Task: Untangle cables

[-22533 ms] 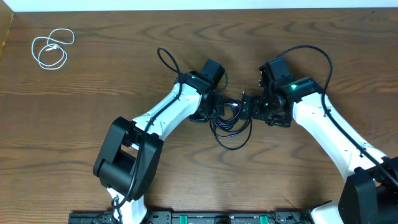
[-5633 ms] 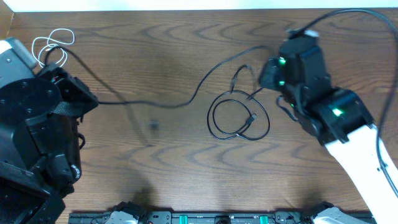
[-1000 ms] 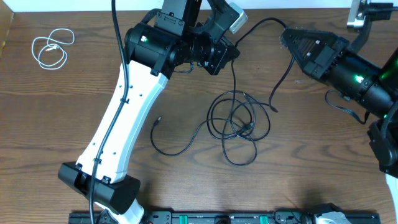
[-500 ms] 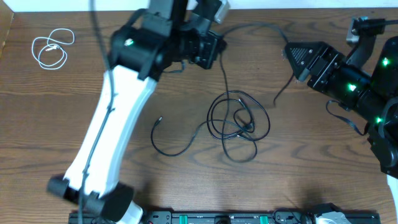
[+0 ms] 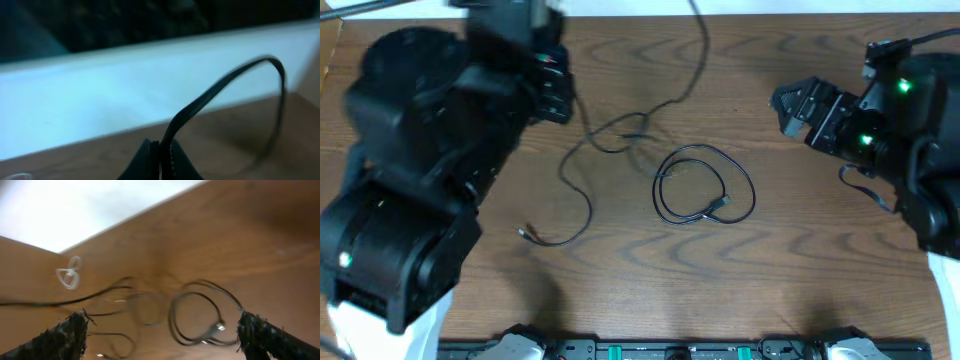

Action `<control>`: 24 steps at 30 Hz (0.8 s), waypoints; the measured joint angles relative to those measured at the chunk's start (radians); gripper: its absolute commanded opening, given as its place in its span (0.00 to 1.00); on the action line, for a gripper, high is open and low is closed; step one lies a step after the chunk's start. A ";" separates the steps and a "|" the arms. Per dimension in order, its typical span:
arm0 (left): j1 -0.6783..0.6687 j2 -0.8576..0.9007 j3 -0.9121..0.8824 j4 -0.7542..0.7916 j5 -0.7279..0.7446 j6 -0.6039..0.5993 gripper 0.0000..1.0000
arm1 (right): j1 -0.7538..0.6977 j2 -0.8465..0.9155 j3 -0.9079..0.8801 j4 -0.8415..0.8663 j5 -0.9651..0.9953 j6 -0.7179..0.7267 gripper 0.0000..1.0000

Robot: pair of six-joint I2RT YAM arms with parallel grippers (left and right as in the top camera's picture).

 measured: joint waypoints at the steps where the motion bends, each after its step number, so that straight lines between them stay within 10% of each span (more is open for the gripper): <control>1: 0.000 -0.004 0.000 0.012 -0.029 0.002 0.07 | 0.000 0.012 0.000 -0.010 0.005 -0.005 0.95; 12: 0.038 0.005 0.000 0.109 -0.409 0.038 0.07 | 0.000 0.134 0.000 -0.113 0.026 -0.033 0.96; 24: 0.395 0.088 0.000 0.105 -0.495 -0.025 0.07 | 0.001 0.153 0.000 -0.136 0.025 -0.050 0.98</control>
